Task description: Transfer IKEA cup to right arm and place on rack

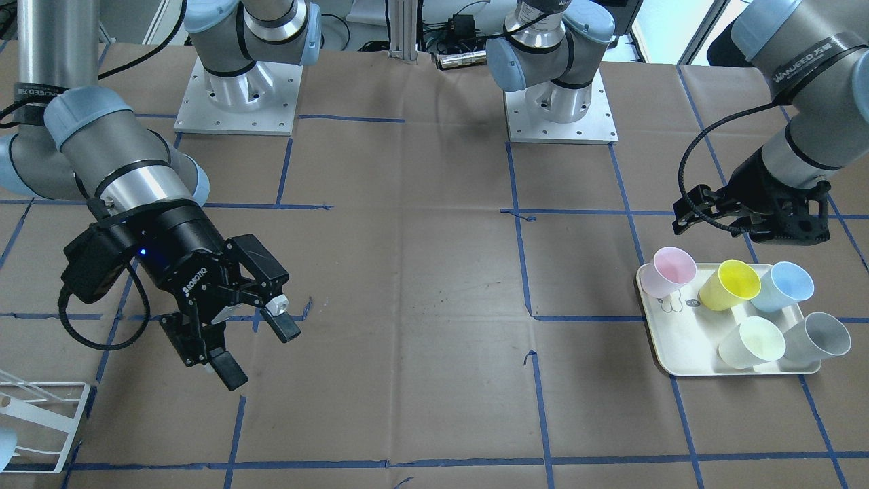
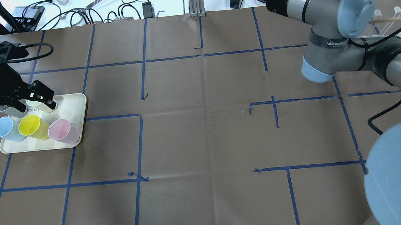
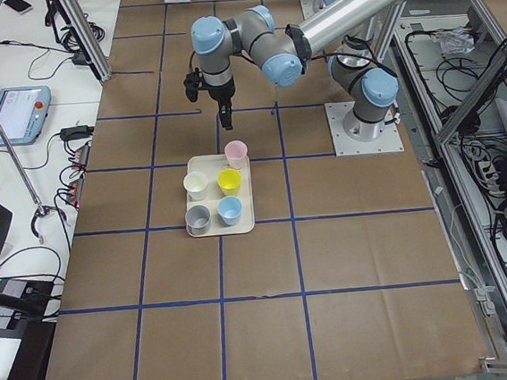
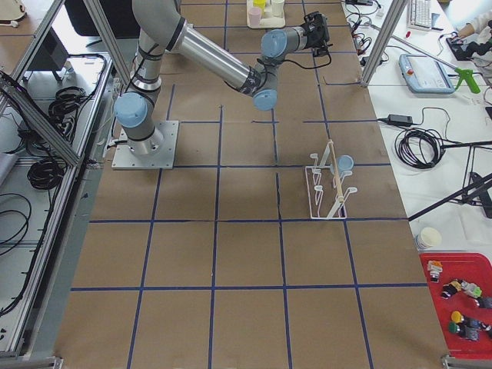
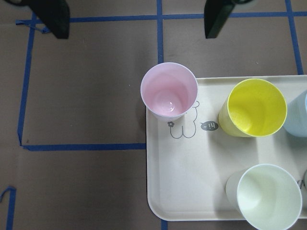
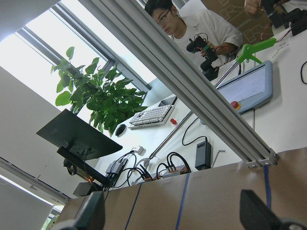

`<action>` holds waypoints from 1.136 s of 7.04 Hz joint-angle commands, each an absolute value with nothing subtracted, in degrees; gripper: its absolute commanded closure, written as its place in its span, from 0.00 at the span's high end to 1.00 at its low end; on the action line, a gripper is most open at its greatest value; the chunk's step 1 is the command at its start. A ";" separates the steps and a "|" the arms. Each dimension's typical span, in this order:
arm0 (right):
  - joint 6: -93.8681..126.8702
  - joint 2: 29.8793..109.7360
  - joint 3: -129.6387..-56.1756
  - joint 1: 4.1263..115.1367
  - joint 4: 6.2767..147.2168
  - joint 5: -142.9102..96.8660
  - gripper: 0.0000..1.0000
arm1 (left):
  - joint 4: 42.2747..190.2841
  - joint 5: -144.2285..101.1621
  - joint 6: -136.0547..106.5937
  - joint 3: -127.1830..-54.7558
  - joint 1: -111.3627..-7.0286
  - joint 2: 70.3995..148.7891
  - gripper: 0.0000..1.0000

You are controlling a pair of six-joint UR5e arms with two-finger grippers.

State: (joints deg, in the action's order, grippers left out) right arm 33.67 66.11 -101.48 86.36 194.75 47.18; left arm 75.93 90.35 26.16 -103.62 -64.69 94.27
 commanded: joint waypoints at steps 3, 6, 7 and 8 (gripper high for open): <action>55.16 65.92 -101.43 89.82 197.74 46.85 1.00 | 66.80 90.18 26.19 -110.57 -64.69 96.67 0.99; 61.35 66.01 -101.34 89.91 198.28 46.76 1.00 | 66.88 90.26 26.10 -110.74 -64.69 98.34 0.98; 63.52 65.92 -101.42 90.00 198.28 46.76 1.00 | 66.88 90.18 26.02 -110.83 -64.69 99.57 0.98; 67.11 65.92 -101.43 90.00 199.67 46.76 1.00 | 66.80 90.18 26.02 -110.74 -64.69 101.41 0.98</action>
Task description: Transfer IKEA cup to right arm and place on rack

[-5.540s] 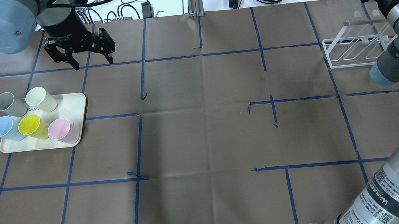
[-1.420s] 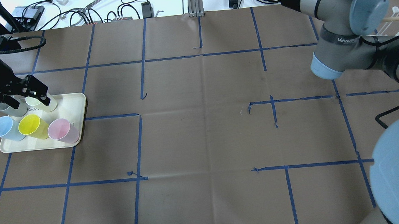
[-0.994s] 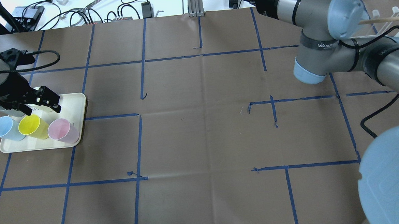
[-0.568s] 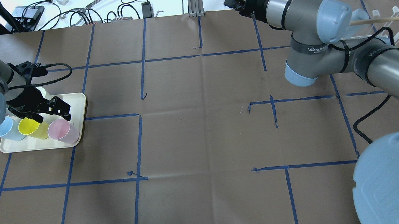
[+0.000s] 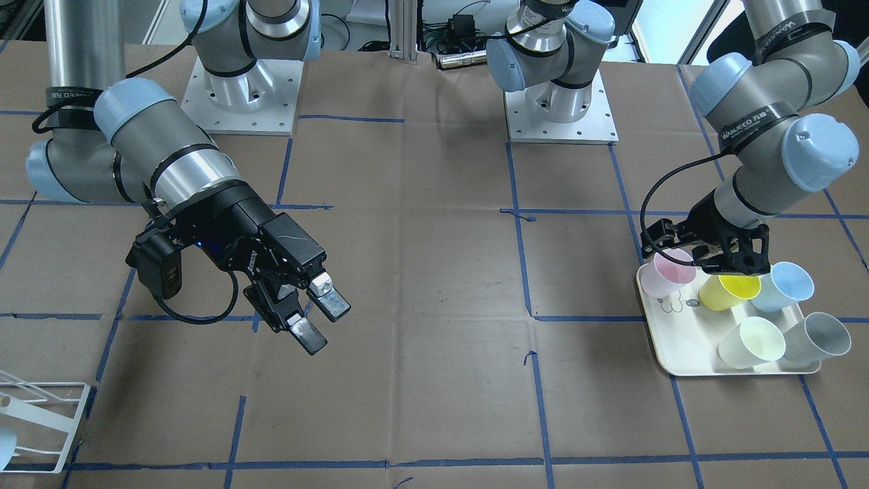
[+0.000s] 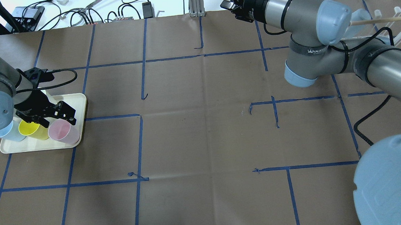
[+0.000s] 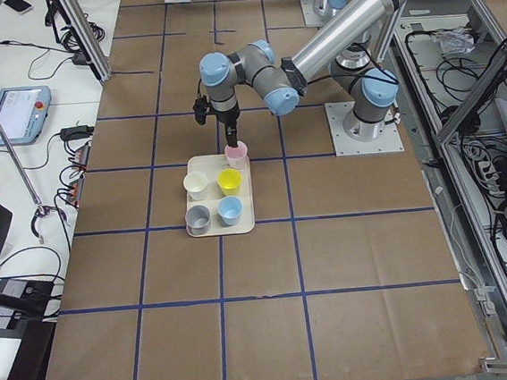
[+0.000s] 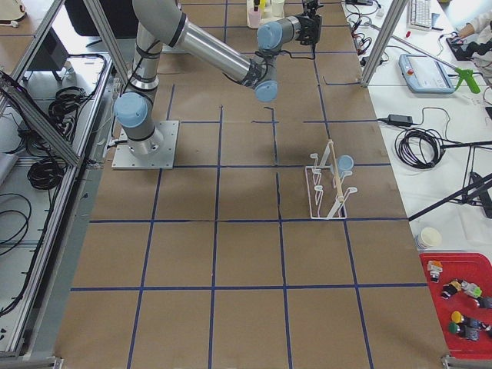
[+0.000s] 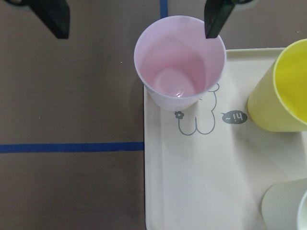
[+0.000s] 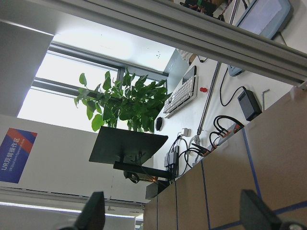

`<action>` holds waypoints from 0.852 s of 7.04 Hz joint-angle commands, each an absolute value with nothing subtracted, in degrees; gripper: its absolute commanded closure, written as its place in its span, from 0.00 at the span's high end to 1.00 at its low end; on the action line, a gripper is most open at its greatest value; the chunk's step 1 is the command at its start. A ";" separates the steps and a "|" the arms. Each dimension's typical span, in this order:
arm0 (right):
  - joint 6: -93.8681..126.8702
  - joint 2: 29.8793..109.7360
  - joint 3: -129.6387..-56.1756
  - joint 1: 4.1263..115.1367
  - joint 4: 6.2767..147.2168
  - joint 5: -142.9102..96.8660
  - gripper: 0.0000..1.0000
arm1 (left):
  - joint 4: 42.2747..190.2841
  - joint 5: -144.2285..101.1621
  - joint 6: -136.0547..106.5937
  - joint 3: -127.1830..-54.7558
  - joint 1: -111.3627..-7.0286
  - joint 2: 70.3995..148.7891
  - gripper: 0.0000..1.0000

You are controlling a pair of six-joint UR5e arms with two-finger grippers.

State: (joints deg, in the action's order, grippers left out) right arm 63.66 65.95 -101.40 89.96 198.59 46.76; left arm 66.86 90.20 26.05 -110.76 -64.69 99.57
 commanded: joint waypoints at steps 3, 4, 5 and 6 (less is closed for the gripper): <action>68.12 65.92 -101.95 90.00 202.85 46.76 1.00 | 66.01 90.18 26.10 -111.09 -64.69 105.46 0.98; 68.12 65.83 -101.95 90.00 202.85 46.76 1.00 | 66.01 90.26 26.19 -111.18 -64.69 105.99 0.97; 68.12 65.92 -101.95 90.00 202.94 46.67 1.00 | 66.01 90.26 26.19 -111.18 -64.69 105.82 0.95; 68.20 65.83 -101.95 90.00 202.94 46.76 1.00 | 66.01 90.26 26.28 -111.18 -64.69 105.65 0.90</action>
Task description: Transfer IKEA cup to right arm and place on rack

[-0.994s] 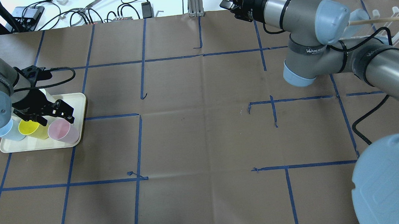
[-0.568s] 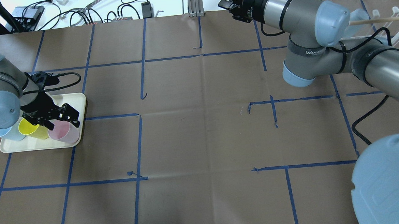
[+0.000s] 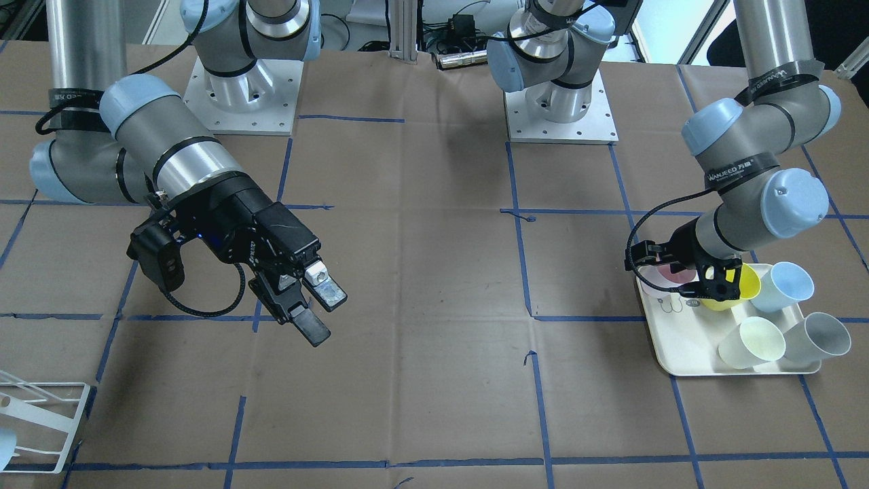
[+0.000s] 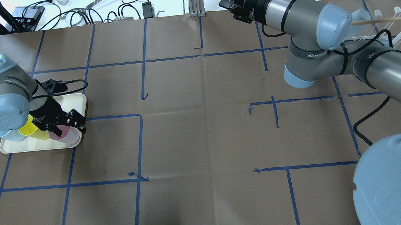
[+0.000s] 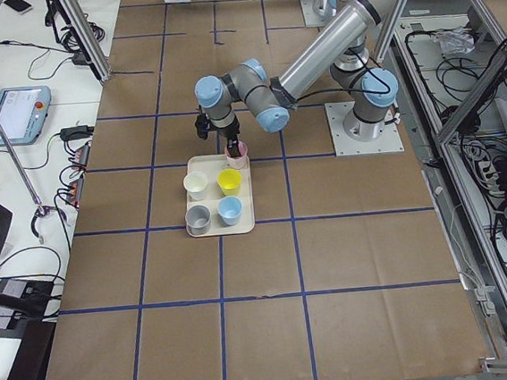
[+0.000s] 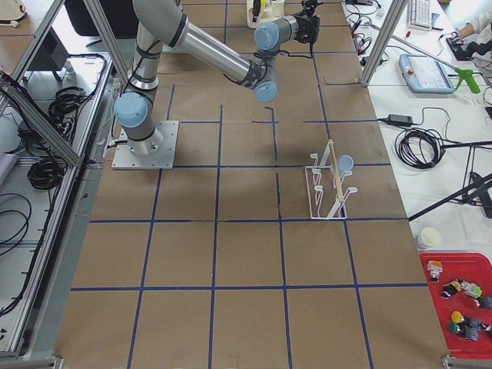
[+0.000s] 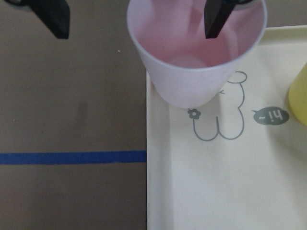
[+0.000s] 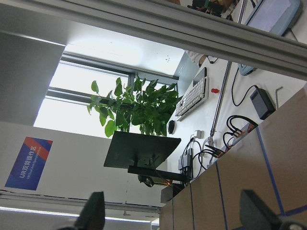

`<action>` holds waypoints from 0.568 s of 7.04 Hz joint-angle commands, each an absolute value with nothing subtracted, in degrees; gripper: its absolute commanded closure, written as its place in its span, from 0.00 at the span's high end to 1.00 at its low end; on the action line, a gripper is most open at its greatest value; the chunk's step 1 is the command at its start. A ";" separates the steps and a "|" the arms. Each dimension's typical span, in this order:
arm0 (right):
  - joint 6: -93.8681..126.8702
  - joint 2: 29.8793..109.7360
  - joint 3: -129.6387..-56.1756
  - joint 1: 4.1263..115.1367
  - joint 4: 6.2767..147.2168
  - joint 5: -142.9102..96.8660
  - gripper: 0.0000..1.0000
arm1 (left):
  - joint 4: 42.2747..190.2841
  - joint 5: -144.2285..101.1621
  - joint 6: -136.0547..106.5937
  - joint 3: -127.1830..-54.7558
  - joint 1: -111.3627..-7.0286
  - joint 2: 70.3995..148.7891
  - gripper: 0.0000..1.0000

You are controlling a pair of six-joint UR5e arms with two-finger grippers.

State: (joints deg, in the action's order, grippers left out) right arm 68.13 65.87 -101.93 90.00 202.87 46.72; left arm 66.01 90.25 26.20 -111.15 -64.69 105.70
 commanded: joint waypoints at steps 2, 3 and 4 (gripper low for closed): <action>68.20 65.83 -101.87 90.00 202.94 46.76 1.00 | 66.01 90.44 26.45 -111.09 -64.69 105.56 0.52; 68.73 65.83 -101.87 90.00 202.94 46.76 1.00 | 66.01 90.53 26.54 -111.01 -64.69 105.30 0.24; 69.60 65.92 -101.87 90.00 202.94 46.76 1.00 | 66.01 90.53 27.24 -110.83 -64.69 105.12 0.01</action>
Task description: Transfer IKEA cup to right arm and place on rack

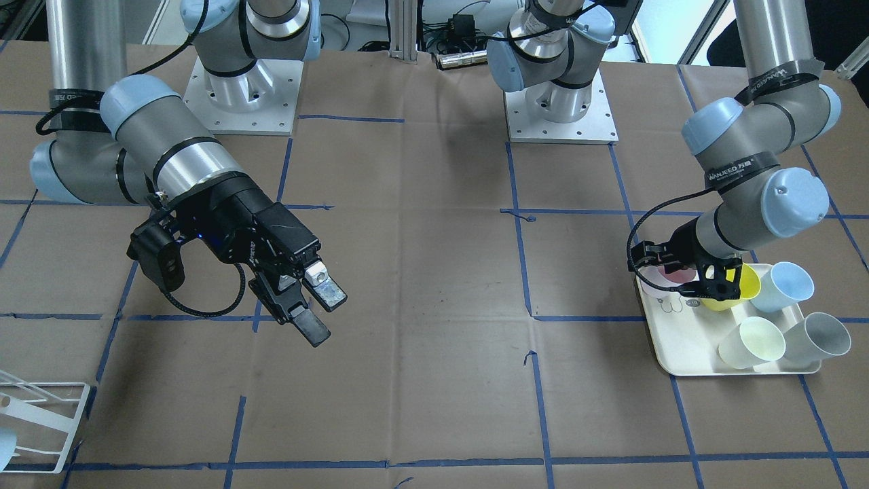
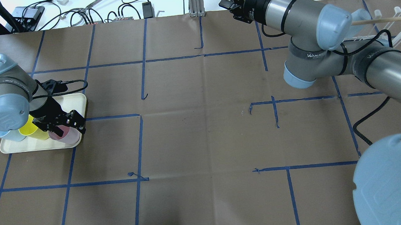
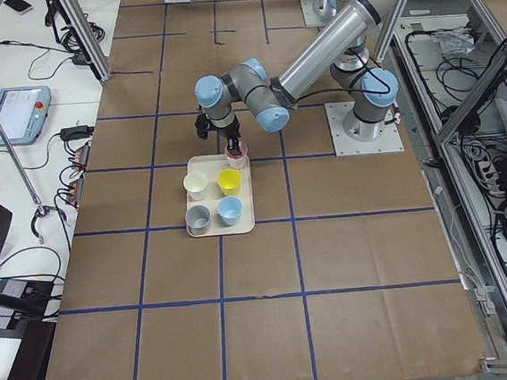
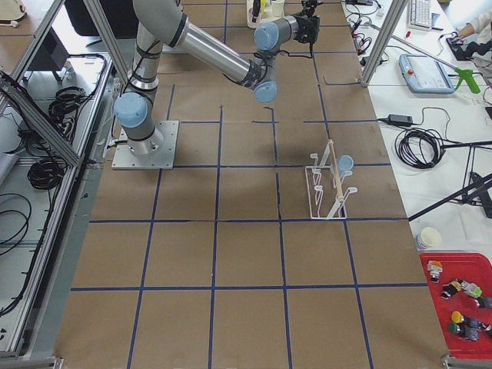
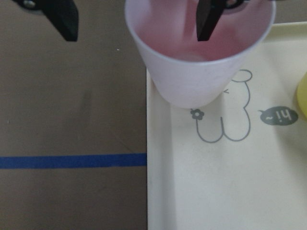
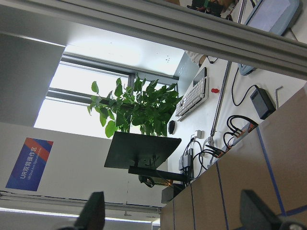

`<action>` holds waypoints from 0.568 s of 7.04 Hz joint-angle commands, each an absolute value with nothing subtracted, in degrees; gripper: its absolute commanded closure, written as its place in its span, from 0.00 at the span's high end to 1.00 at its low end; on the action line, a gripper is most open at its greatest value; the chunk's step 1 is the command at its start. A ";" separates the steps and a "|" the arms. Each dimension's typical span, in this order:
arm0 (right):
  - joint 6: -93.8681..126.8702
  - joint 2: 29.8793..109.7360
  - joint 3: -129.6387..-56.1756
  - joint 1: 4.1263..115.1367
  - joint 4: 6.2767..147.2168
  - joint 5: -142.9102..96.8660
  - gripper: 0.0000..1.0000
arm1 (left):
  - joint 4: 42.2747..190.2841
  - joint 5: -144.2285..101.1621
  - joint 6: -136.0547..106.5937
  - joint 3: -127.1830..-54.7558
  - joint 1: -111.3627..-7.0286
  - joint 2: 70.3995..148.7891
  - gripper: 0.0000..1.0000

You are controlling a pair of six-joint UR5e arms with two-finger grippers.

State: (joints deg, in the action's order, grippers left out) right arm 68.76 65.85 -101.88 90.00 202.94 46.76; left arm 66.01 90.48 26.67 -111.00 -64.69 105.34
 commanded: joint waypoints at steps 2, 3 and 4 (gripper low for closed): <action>69.61 65.92 -101.87 90.00 202.94 46.76 1.00 | 66.01 90.97 27.68 -109.96 -64.69 104.42 0.00; 69.61 65.92 -101.95 90.00 202.94 46.76 1.00 | 65.83 92.79 28.21 -109.60 -64.69 103.28 0.00; 69.61 65.92 -101.95 90.00 202.94 46.76 1.00 | 66.79 94.64 28.21 -108.12 -65.04 101.79 0.00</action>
